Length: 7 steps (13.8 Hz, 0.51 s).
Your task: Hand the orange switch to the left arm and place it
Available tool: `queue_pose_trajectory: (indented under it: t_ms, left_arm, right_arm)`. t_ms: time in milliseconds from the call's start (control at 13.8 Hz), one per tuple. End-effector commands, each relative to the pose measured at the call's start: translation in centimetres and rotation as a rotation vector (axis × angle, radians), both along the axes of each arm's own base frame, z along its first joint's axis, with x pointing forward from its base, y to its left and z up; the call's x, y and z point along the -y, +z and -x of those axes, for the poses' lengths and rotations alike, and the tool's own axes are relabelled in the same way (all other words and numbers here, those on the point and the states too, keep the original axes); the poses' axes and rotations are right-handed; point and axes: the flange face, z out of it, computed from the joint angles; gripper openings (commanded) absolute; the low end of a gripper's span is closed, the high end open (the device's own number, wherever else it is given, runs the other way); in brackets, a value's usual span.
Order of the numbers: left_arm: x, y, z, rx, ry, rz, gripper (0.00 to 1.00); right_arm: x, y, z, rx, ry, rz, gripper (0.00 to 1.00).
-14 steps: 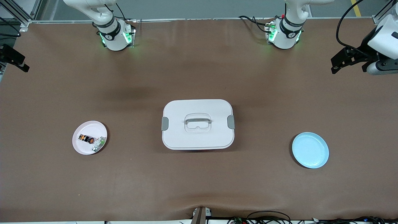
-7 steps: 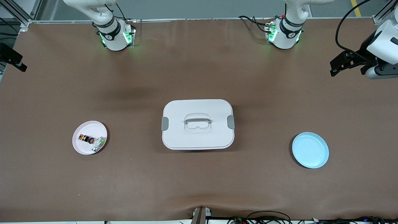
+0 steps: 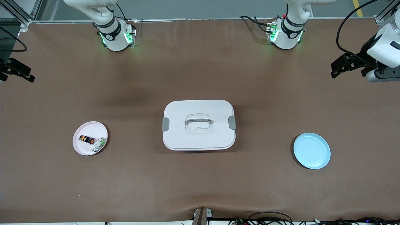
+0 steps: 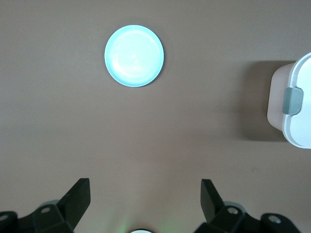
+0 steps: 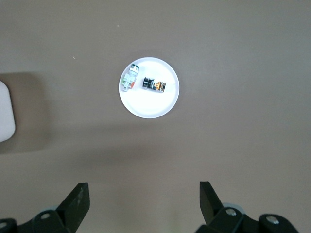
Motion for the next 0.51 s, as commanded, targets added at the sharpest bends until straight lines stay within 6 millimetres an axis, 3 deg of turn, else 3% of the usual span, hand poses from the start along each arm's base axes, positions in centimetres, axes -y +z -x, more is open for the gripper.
queue_pose_trajectory:
  t_ms: [0,145,289,434]
  left_arm:
    - [0.2,0.4,0.1,0.007,-0.005,0.018,1.00]
    - [0.1,0.3,0.0,0.007,-0.004,0.018,1.00]
    - [0.1,0.4,0.1,0.008,-0.004,0.018,1.00]
    - [0.2,0.6,0.0,0.019,-0.004,0.021,1.00]
  right_arm:
    - [0.2,-4.2,-3.2,-0.058,-0.019,0.016,1.00]
    - [-0.1,-9.4,-5.7,-0.084,-0.045,0.016,1.00]
    - [-0.3,-13.5,-7.5,-0.050,-0.160,0.003,1.00]
    - [0.0,-17.4,-8.7,-0.018,-0.166,0.014,1.00]
